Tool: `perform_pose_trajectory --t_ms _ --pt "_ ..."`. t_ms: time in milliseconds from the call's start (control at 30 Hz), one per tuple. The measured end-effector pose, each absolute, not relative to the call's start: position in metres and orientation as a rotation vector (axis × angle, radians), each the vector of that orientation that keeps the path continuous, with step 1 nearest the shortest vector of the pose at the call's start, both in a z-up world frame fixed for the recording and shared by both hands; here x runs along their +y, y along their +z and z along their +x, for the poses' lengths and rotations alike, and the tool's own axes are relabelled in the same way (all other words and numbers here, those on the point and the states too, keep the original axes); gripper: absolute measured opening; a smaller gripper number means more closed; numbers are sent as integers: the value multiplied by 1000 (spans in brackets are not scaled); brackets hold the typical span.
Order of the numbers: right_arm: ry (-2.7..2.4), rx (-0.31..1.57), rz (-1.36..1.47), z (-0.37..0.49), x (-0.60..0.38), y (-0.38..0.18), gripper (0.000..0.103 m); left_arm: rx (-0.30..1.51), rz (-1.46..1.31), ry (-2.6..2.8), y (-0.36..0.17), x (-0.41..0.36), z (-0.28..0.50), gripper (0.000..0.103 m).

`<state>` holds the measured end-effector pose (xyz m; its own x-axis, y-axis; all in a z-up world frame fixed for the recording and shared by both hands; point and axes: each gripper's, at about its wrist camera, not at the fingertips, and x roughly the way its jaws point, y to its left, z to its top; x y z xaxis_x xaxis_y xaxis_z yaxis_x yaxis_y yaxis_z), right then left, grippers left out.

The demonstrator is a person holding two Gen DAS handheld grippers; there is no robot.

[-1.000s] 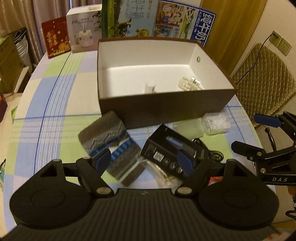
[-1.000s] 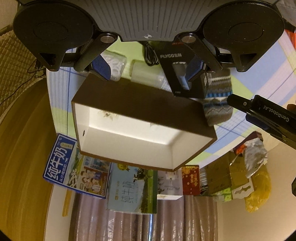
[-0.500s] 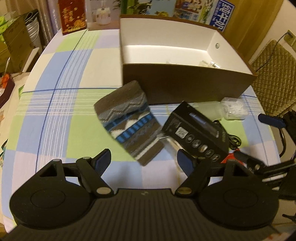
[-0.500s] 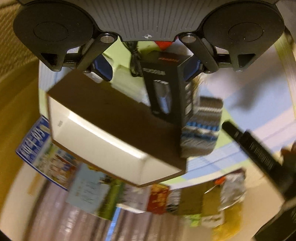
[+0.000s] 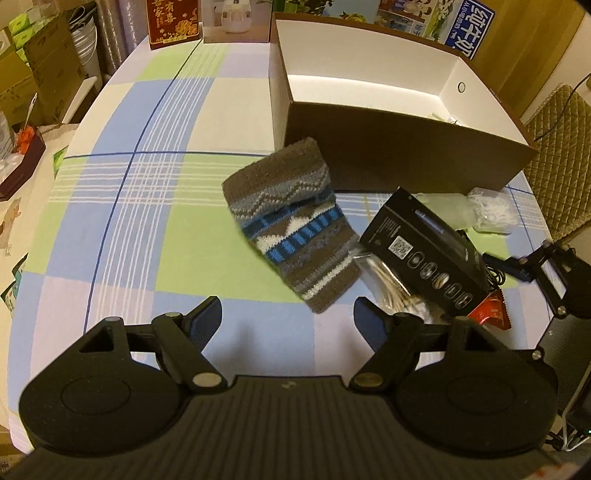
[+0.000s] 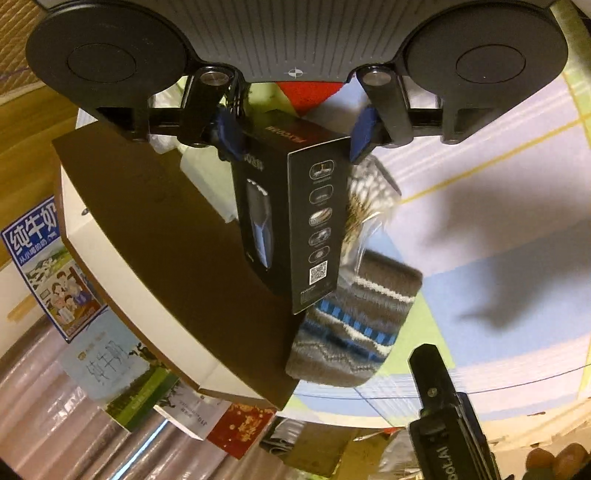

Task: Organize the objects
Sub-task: 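Grasp the black FLYCO shaver box with the right tool and lift it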

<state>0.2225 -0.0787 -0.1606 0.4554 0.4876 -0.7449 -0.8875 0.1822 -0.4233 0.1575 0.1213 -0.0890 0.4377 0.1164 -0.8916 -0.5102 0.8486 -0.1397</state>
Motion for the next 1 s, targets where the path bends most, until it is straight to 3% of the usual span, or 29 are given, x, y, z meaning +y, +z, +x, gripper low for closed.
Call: perform_pose_trajectory --t_ms 133,400,667,1000 --pt "1023 552 -835 231 -87 -147 51 1054 -430 404 -92 122 157 75" --pt "942 1001 -253 307 -126 -114 42 1046 -432 386 -92 121 164 75" --pt "953 934 -378 302 -103 -101 51 1042 -440 380 -95 121 172 75" --pt "920 912 -486 318 -55 -119 51 1018 -467 401 -103 130 175 75"
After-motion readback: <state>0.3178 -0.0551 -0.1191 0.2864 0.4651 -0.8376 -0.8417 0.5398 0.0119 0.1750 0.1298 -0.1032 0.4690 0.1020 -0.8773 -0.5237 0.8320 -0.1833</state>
